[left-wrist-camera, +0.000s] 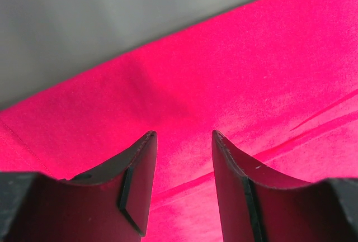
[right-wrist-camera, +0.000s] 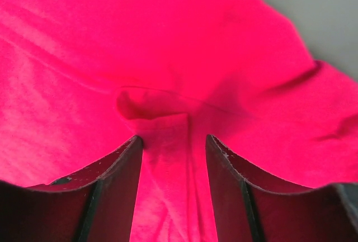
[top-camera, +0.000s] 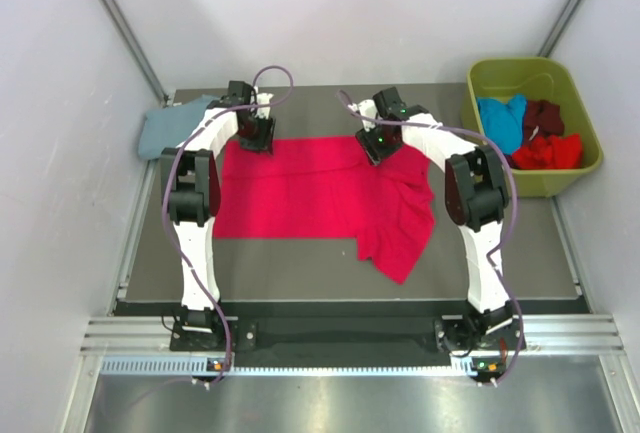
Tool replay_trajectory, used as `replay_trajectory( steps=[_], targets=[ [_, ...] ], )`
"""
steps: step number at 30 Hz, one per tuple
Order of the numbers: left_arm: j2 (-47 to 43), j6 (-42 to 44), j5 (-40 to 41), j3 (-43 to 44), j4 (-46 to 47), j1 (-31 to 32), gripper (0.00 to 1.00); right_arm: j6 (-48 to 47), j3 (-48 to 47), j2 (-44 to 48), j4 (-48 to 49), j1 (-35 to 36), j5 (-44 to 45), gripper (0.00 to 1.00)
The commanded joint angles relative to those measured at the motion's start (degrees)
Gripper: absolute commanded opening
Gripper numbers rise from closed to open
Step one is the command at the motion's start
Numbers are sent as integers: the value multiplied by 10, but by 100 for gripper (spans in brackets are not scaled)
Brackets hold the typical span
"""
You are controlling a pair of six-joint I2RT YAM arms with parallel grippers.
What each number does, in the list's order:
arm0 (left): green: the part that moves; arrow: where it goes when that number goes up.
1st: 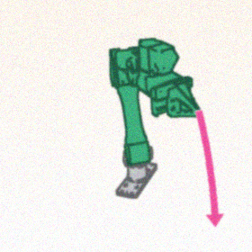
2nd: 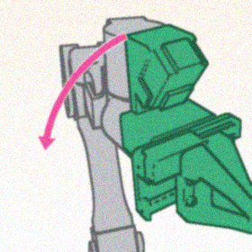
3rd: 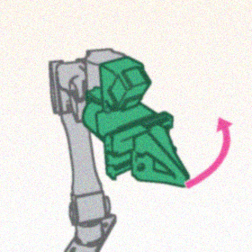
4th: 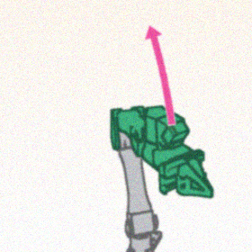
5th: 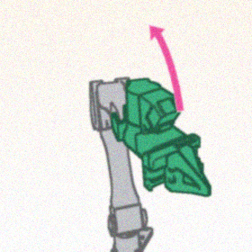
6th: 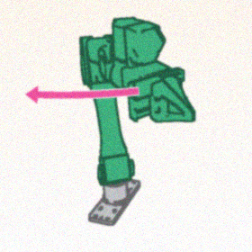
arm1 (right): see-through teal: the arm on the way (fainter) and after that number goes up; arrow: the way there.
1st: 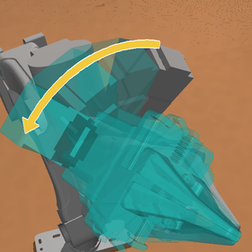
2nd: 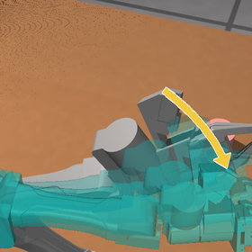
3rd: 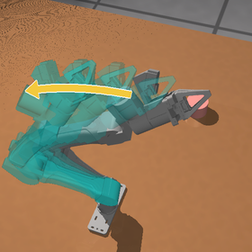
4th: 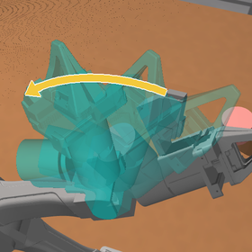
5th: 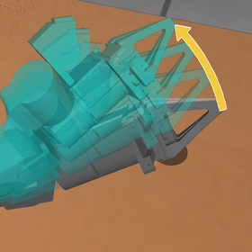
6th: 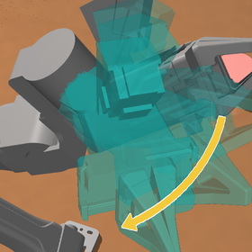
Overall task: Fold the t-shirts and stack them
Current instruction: Fold the tshirt
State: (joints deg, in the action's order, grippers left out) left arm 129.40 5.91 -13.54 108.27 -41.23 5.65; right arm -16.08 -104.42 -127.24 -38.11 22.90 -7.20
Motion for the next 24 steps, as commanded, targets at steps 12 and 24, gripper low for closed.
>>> replay_trajectory(
  steps=[12,24],
  targets=[
    [-19,2,4,-7,1,-3,49,8,-47,-6,3,-20,-74,49],
    [-10,-5,-2,3,2,-2,49,32,-40,14,3,-22,-120,46]
  ],
)
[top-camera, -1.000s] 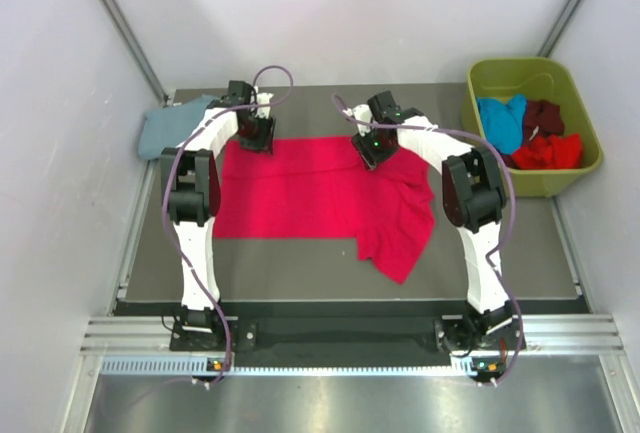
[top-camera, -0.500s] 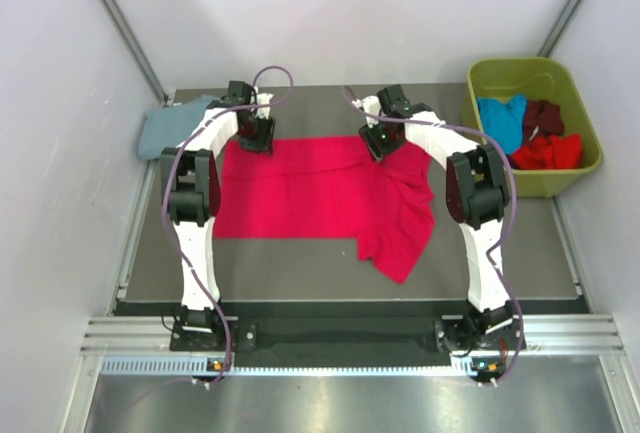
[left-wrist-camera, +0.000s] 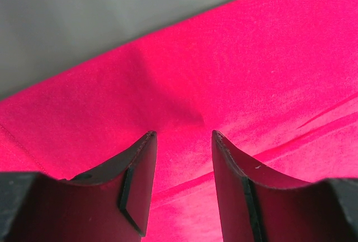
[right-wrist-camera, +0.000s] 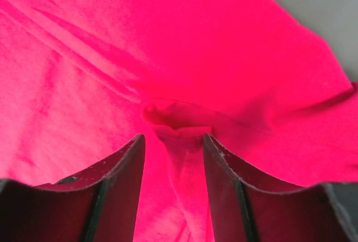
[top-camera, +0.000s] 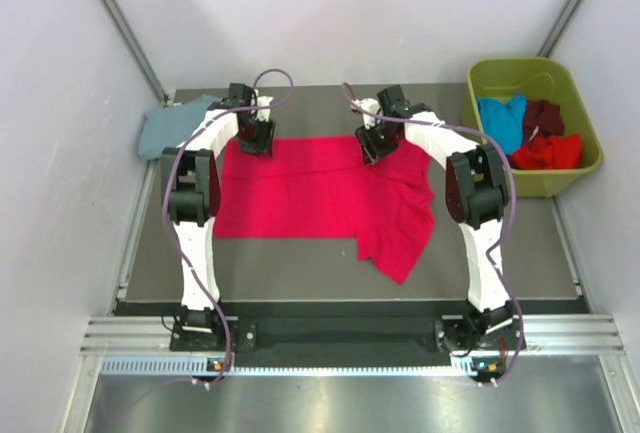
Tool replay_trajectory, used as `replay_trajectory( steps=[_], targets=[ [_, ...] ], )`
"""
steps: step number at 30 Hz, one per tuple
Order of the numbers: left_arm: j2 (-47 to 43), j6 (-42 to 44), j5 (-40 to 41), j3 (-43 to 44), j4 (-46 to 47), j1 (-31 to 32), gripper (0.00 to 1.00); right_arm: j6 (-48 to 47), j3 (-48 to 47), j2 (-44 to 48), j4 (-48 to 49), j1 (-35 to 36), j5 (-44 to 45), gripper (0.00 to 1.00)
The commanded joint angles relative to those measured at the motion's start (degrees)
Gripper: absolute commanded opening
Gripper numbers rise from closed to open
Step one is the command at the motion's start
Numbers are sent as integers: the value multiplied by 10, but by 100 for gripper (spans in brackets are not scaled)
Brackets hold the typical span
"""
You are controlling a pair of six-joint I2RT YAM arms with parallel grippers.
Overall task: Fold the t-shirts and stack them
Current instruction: Fold the tshirt
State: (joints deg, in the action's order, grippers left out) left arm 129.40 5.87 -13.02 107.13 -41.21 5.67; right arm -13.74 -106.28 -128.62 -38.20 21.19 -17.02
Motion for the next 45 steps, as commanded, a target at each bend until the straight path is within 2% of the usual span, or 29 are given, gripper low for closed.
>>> replay_trajectory(
  steps=[1,8,16,26,45],
  targets=[
    [-14,-4,-6,13,1,-1,49,9,-22,25,5,-4,-22,46],
    [-23,2,2,-3,2,-1,49,20,-37,6,-2,-16,-56,47],
    [-18,-8,-7,3,7,-1,49,33,14,40,2,-4,-61,47],
    [-28,0,1,-9,3,0,49,24,-46,-15,7,-19,-44,47],
    [-28,-2,-5,2,2,3,49,39,33,13,-13,-2,-104,49]
  ],
)
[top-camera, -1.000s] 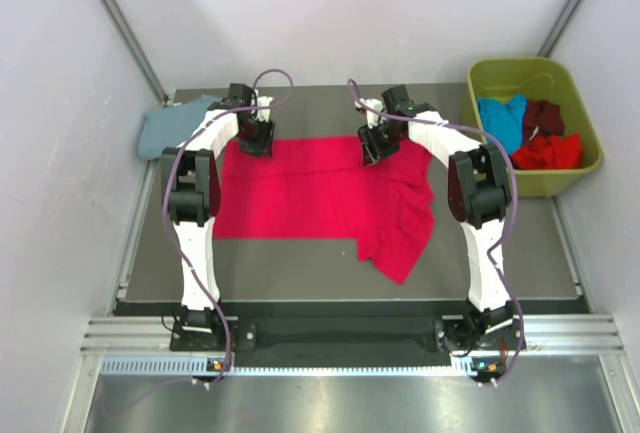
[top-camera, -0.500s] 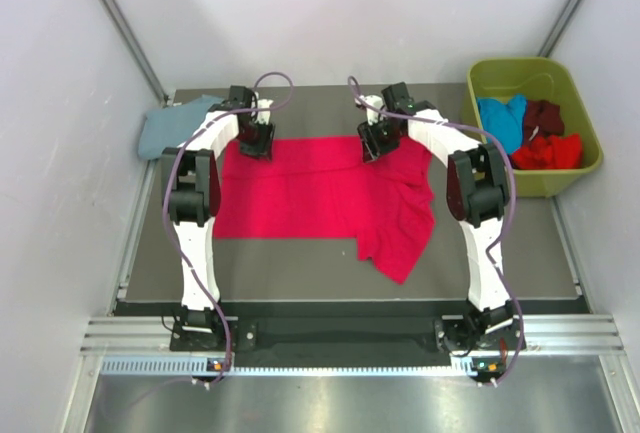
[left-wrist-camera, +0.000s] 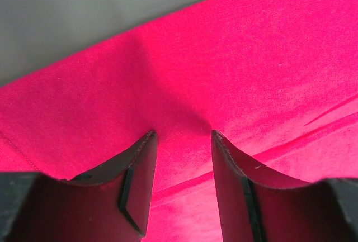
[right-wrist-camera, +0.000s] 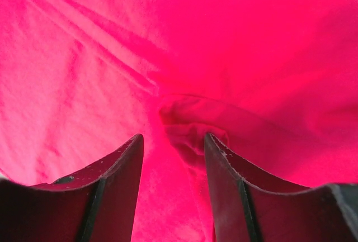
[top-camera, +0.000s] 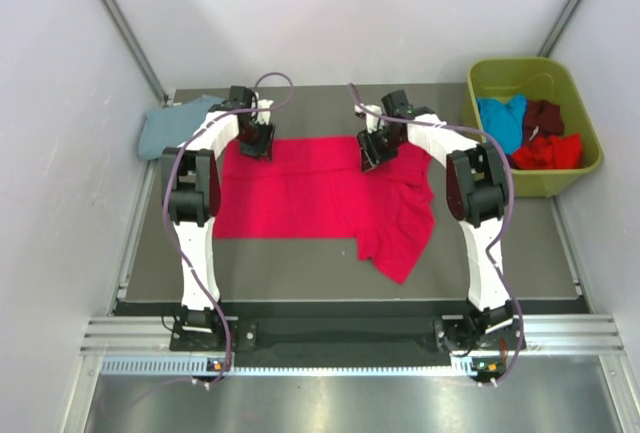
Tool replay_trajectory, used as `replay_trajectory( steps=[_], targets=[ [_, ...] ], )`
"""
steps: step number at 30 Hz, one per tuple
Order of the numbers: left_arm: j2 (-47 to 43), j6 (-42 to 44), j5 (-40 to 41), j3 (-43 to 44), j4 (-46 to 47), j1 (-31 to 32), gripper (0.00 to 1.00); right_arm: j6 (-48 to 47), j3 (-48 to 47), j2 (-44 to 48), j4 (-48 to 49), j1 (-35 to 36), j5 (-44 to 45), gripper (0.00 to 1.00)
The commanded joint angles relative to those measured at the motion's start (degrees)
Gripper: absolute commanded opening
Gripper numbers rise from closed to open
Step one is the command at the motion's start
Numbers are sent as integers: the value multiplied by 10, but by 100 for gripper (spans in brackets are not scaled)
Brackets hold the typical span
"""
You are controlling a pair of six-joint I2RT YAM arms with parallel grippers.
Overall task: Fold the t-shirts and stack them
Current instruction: Fold the tshirt
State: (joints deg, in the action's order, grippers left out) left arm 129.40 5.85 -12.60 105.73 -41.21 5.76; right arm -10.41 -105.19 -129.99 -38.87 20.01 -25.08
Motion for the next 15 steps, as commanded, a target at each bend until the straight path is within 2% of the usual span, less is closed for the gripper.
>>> replay_trajectory(
  steps=[1,7,15],
  targets=[
    [-27,-3,-11,18,3,2,49,8,28,40,-6,13,-24,49],
    [-16,-12,-24,32,8,1,49,28,56,93,-12,49,-45,48],
    [-11,-22,-36,32,10,1,49,3,35,93,-13,34,3,48]
  ],
)
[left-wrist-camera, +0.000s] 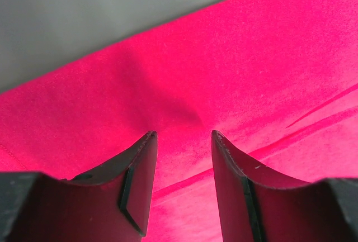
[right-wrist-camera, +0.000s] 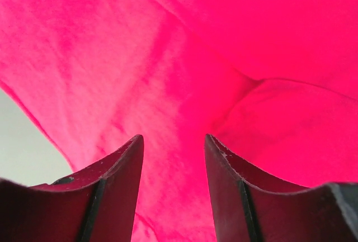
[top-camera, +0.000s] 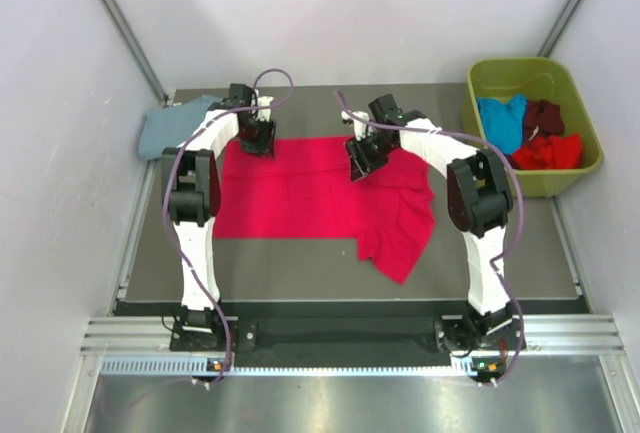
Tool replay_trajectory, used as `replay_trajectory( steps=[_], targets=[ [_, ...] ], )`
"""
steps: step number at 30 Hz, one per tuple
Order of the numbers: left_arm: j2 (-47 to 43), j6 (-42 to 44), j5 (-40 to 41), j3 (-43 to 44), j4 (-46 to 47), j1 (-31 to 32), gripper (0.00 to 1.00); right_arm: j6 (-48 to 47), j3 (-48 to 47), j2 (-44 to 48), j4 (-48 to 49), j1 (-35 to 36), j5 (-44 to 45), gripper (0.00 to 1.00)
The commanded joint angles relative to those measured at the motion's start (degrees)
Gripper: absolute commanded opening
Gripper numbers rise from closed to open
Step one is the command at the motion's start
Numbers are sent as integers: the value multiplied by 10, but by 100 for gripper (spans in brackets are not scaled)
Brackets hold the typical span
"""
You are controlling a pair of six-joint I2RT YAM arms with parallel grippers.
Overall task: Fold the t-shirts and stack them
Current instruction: Fold the tshirt
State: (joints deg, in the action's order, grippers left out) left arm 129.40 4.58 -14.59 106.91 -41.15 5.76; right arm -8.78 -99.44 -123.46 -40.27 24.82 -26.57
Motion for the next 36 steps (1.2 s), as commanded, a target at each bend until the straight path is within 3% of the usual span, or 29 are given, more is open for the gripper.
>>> replay_trajectory(
  steps=[1,14,21,28,36],
  targets=[
    [-11,-10,-14,19,11,1,49,-14,-23,25,1,-18,19,48],
    [11,14,28,10,1,0,49,-21,-41,-20,18,-100,54,50],
    [90,14,50,104,-61,-2,50,8,-71,-68,29,-147,49,53],
    [159,44,100,187,-70,7,52,39,-103,-106,42,-176,60,64],
    [202,64,140,254,-55,15,53,46,-163,-144,55,-187,80,66]
  ],
)
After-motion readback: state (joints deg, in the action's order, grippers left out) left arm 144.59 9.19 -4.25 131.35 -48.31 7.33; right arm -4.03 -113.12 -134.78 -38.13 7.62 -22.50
